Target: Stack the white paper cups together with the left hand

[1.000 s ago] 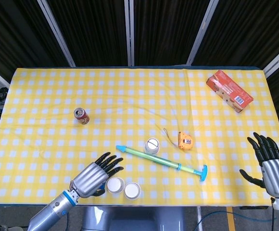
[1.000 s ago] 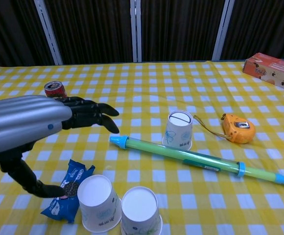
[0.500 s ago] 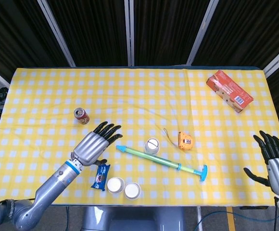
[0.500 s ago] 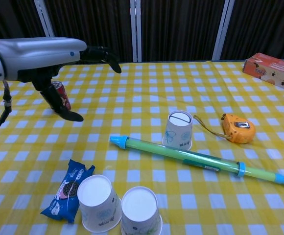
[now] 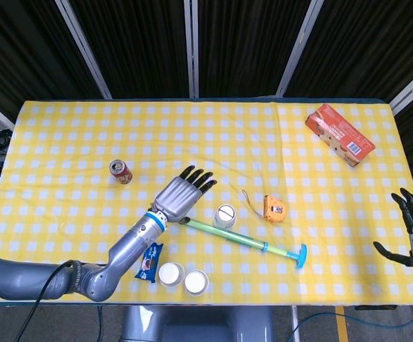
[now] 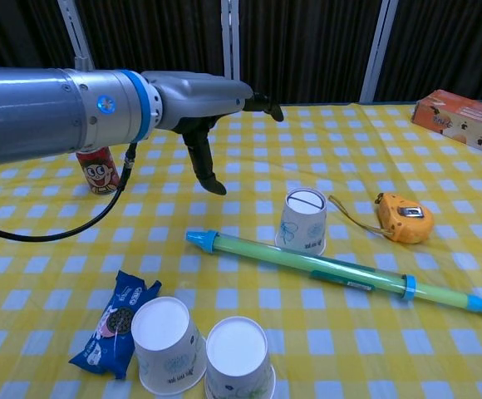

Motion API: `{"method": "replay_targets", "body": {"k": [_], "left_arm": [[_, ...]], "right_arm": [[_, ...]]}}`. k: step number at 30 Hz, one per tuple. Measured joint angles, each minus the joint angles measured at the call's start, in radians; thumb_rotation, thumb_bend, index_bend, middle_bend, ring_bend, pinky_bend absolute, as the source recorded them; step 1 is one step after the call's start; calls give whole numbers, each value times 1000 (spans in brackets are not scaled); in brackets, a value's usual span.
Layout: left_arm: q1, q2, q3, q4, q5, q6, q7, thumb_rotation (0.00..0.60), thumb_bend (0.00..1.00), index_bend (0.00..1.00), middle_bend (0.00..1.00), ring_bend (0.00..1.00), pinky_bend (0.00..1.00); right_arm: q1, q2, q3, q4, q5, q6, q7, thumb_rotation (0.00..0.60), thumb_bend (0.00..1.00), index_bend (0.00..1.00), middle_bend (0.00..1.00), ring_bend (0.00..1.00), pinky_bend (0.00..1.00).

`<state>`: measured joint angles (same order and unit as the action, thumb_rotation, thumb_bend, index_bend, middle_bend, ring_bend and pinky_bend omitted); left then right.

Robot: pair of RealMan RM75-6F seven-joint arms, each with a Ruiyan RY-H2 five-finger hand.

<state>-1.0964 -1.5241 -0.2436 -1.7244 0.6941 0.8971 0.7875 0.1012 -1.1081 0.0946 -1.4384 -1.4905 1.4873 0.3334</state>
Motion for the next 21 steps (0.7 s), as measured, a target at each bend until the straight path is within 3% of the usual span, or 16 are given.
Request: {"method": "replay_targets", "body": {"k": [7, 21], "left_arm": [[-91, -72, -11, 102, -55, -53, -7, 600, 192, 246, 0, 0, 0], [-252, -177, 23, 272, -196, -136, 21, 600, 215, 253, 0, 0, 0]], "right_arm": [[5, -3, 11, 10, 10, -6, 14, 600, 65, 97, 0, 0, 0], [3, -6, 26, 30, 37, -16, 41, 600, 65, 99, 0, 0, 0]]}}
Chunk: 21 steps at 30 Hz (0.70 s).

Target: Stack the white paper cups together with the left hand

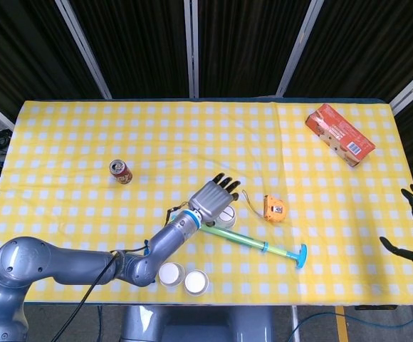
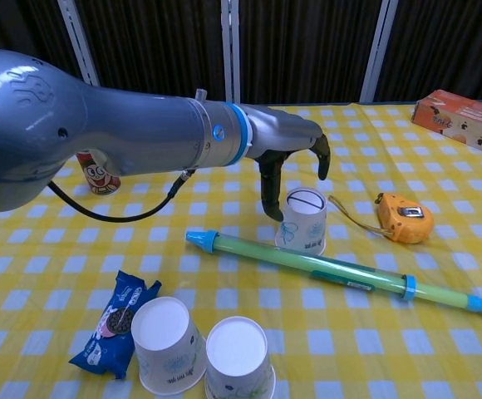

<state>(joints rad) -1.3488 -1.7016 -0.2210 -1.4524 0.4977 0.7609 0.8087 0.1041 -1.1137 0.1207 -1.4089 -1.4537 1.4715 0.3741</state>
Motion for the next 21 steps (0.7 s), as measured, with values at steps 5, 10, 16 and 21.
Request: {"method": "replay_targets", "body": {"k": [5, 10, 16, 21], "left_arm": [[-23, -32, 14, 44, -22, -11, -12, 600, 364, 430, 0, 0, 0], [-19, -33, 24, 37, 5, 14, -37, 600, 405, 500, 0, 0, 0], [14, 17, 24, -43, 58, 59, -82, 600, 405, 477, 0, 0, 0], [82, 114, 34, -199, 162, 129, -136, 600, 404, 467, 0, 0, 0]], "right_arm": [[-3, 2, 1, 0, -3, 6, 8, 600, 65, 104, 0, 0, 0], [-5, 4, 2, 2, -3, 9, 10, 600, 65, 106, 0, 0, 0], [-9, 3, -3, -5, -21, 21, -4, 600, 65, 108, 0, 0, 0], [-7, -1, -9, -9, -21, 10, -32, 600, 65, 109, 0, 0, 0]]}}
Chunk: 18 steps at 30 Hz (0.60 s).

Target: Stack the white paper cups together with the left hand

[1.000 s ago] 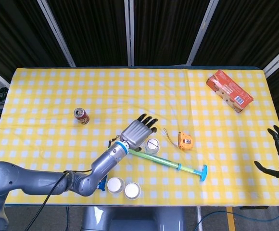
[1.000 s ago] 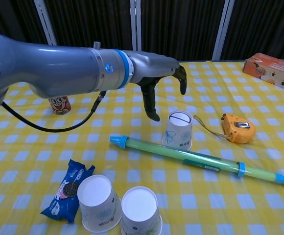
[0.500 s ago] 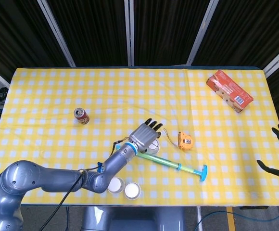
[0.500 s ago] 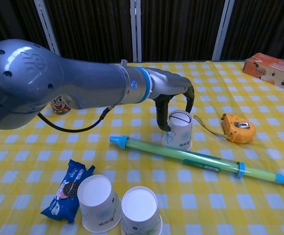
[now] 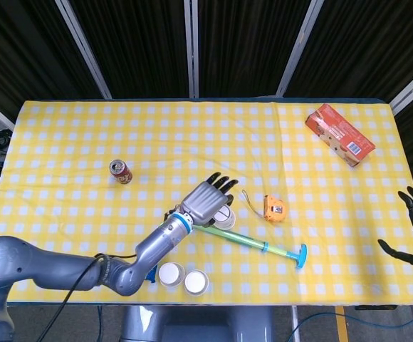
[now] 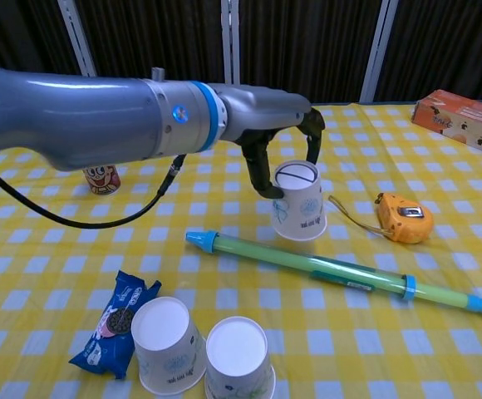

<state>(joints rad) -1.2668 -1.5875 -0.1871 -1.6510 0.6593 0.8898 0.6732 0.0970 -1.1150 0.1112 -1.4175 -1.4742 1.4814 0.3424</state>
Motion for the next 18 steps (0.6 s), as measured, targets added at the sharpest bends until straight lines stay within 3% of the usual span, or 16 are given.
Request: {"method": "replay_targets", "body": {"k": [7, 13, 18], "left_arm": [[150, 240, 65, -256, 235, 53, -155, 600, 402, 448, 0, 0, 0], [260, 416, 133, -369, 453, 47, -302, 600, 401, 448, 0, 0, 0], [333, 490, 190, -425, 617, 51, -385, 600, 401, 446, 0, 0, 0]], "right_arm": [[-6, -5, -7, -23, -33, 36, -40, 600, 65, 109, 0, 0, 0], [-18, -6, -19, -50, -70, 75, -78, 600, 65, 109, 0, 0, 0], [-27, -4, -26, -68, -92, 101, -98, 600, 65, 109, 0, 0, 0]]}}
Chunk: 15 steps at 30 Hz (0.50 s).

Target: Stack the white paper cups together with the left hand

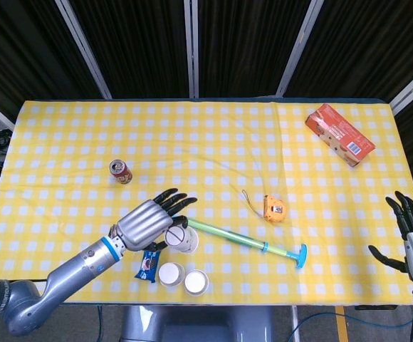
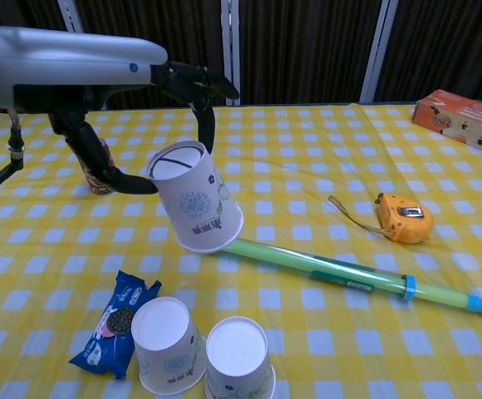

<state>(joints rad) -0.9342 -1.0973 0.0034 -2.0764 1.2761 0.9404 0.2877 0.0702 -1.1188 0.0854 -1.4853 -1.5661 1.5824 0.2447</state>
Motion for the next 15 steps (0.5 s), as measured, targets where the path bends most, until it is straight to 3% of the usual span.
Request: {"method": "replay_targets", "body": {"k": [7, 15], "left_arm": [[68, 86, 81, -57, 176, -21, -69, 600, 401, 441, 0, 0, 0], [108, 88, 108, -94, 248, -37, -30, 600, 402, 440, 0, 0, 0]], "right_arm": [[-13, 2, -15, -23, -47, 41, -26, 600, 65, 109, 0, 0, 0], [-30, 14, -21, -47, -73, 85, -34, 600, 65, 109, 0, 0, 0]]}}
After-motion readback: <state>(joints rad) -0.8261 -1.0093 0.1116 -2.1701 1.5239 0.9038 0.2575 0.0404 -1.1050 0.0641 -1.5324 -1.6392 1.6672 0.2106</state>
